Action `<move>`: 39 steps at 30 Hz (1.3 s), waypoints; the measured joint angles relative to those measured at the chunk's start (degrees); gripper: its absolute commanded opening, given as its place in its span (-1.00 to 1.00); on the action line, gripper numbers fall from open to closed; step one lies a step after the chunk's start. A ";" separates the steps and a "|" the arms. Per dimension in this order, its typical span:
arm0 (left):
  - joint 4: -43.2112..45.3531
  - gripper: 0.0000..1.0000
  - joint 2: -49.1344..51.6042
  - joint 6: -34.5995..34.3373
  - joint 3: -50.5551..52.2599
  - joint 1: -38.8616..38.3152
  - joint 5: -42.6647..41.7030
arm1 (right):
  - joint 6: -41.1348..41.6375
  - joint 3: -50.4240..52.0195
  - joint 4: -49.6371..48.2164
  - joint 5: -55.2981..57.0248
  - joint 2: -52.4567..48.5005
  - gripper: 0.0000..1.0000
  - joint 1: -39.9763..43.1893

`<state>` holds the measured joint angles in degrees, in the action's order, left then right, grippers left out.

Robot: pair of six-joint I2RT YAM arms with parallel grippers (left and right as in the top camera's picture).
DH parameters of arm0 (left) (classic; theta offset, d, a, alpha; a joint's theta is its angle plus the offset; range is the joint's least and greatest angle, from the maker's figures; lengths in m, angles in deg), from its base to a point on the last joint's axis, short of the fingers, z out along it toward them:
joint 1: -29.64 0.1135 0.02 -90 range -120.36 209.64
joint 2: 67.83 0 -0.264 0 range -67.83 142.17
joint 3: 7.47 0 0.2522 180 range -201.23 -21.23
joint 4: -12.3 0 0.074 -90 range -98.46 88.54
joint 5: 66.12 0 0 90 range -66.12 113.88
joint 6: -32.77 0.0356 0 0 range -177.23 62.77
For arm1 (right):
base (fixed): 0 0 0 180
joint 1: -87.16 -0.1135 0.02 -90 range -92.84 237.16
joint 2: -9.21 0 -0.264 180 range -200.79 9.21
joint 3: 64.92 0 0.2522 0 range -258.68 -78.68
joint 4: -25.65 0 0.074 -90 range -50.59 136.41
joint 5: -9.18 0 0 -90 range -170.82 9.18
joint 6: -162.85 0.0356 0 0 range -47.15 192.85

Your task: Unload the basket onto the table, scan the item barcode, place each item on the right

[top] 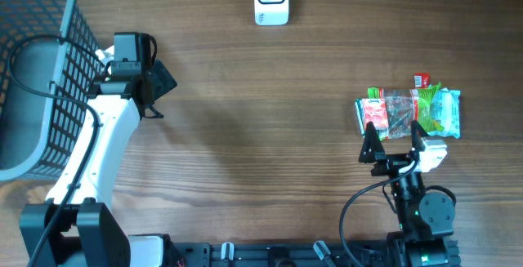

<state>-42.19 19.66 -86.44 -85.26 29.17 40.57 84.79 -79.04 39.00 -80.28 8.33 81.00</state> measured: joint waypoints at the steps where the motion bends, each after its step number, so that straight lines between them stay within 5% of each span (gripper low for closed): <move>1: 0.00 1.00 0.00 0.00 0.00 0.00 -0.02 | 0.00 0.00 0.00 0.00 0.00 0.99 0.00; 29: 0.00 1.00 0.00 0.00 0.00 0.00 -0.02 | -0.31 0.00 0.00 0.00 0.00 0.99 0.00; 39: 0.00 1.00 0.00 0.00 0.00 0.00 -0.02 | -11.17 0.00 0.07 -0.72 0.00 0.99 0.00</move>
<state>-42.19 19.66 -86.44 -85.26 29.17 40.55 73.62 -79.04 39.07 -81.00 8.33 81.00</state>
